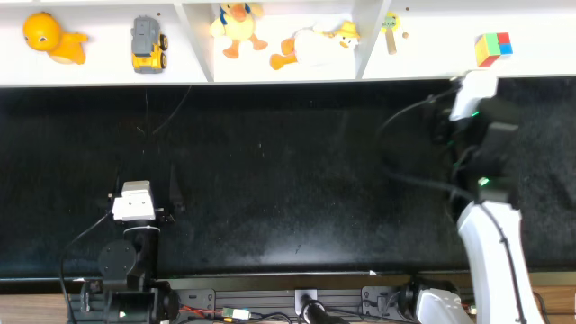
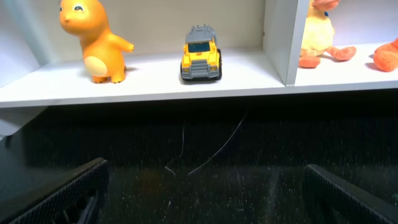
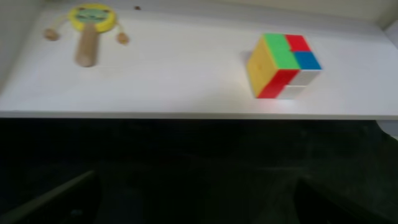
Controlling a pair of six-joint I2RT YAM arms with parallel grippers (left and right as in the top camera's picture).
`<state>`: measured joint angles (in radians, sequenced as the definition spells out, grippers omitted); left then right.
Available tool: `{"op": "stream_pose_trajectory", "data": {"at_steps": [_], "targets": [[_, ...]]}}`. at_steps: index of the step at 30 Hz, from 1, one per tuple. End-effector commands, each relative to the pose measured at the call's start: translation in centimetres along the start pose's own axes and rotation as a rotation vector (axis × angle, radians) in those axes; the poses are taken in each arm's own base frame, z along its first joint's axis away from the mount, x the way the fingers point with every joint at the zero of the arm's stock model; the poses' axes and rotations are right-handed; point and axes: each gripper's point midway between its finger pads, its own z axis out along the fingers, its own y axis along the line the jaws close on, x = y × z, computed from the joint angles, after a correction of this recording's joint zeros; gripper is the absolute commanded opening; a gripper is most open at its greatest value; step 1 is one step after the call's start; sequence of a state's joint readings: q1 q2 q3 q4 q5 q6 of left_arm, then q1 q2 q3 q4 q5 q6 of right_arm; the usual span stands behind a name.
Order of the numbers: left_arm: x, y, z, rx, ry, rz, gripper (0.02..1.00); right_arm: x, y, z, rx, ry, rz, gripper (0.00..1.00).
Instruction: Store Toys
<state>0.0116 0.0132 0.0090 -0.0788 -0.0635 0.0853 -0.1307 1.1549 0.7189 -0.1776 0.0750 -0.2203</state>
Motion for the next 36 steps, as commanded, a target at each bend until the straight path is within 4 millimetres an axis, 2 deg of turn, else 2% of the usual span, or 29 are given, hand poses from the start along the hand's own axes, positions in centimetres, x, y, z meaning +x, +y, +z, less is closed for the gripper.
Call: {"op": "stream_pose_trajectory", "data": {"at_steps": [1, 6, 10, 16, 19, 28, 36], "targets": [[-0.1, -0.2, -0.1, 0.012, -0.008, 0.019, 0.996, 2.3, -0.1, -1.5, 0.111, -0.021, 0.092, 0.998], [-0.1, -0.2, -0.1, 0.012, -0.008, 0.019, 0.998, 5.7, -0.8, -2.8, 0.205, -0.057, 0.208, 0.993], [-0.1, -0.2, -0.1, 0.012, -0.008, 0.019, 0.998, 8.0, 0.1, -3.6, 0.184, -0.081, 0.239, 0.996], [-0.1, -0.2, -0.1, 0.012, -0.008, 0.019, 0.998, 8.4, 1.8, -5.0, 0.117, -0.158, 0.223, 0.996], [-0.1, -0.2, -0.1, 0.012, -0.008, 0.019, 0.998, 9.2, 2.5, -5.4, 0.074, -0.157, 0.218, 0.993], [-0.1, -0.2, -0.1, 0.012, -0.008, 0.019, 0.998, 14.4, 2.9, -5.1, 0.068, -0.142, 0.214, 0.998], [-0.1, -0.2, -0.1, 0.012, -0.008, 0.019, 0.998, 10.6, 2.4, -7.1, 0.052, -0.319, 0.259, 0.993]]}}
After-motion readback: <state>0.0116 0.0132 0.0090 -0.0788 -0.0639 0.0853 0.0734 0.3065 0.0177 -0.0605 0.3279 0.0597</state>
